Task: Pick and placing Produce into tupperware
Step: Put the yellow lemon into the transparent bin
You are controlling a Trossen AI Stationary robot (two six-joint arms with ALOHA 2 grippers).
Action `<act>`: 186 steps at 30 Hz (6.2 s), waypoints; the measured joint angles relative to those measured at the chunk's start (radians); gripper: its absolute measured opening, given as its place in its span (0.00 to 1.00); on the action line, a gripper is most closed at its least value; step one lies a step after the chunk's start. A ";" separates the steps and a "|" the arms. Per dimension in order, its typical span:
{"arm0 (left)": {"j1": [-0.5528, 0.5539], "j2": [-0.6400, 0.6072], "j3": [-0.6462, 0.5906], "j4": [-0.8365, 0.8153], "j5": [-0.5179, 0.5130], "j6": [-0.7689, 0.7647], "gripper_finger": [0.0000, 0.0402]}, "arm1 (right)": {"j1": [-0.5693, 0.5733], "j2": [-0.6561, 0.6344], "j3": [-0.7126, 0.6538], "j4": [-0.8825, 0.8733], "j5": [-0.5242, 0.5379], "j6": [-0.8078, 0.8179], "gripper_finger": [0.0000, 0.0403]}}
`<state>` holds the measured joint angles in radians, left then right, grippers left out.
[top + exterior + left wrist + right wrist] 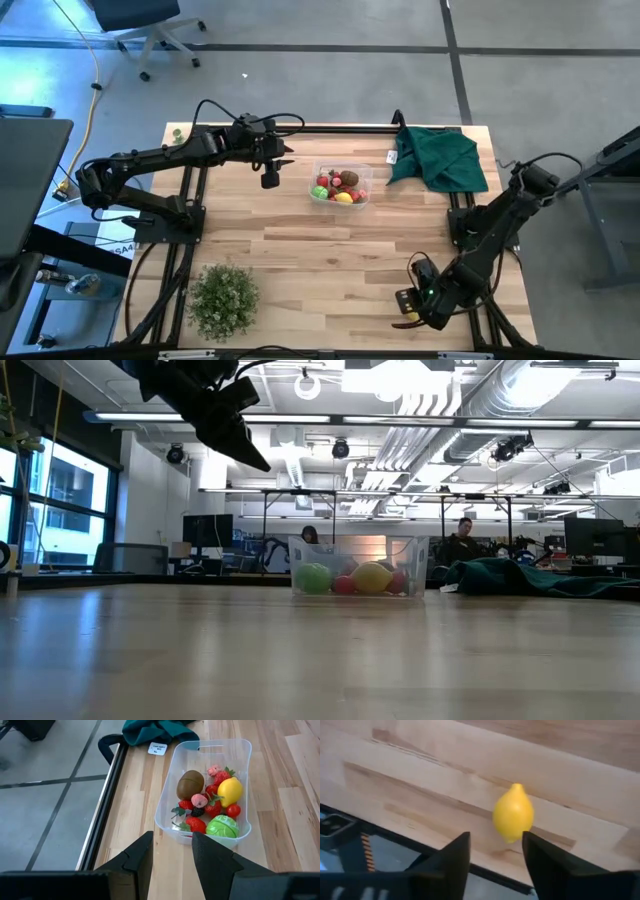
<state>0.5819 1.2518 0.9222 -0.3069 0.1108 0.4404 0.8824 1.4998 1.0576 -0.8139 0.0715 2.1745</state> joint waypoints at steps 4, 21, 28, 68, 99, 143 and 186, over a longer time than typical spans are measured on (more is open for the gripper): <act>0.000 0.000 0.000 0.000 0.000 0.000 0.31 | 0.029 0.000 -0.012 -0.054 0.003 0.005 0.50; 0.000 0.000 0.000 -0.001 0.000 0.000 0.31 | 0.096 0.157 -0.012 -0.050 0.028 0.025 0.55; 0.000 0.000 0.000 0.000 0.000 0.000 0.31 | 0.102 0.164 -0.012 -0.047 -0.003 0.045 0.55; 0.000 0.000 0.000 0.000 0.000 0.000 0.31 | -0.019 0.225 -0.093 0.062 0.026 0.065 0.55; 0.000 0.000 0.000 0.000 0.000 0.000 0.31 | -0.071 0.225 -0.092 0.015 0.046 0.042 0.55; 0.000 0.000 0.000 0.000 0.000 0.000 0.31 | -0.105 0.045 -0.090 0.021 0.416 -0.168 0.47; 0.000 0.000 0.000 0.000 0.000 0.000 0.31 | -1.196 -0.087 -0.089 0.518 -0.032 -1.476 0.47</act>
<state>0.5823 1.2522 0.9222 -0.3069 0.1112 0.4400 -0.3133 1.4127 0.9684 -0.2961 0.0394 0.6988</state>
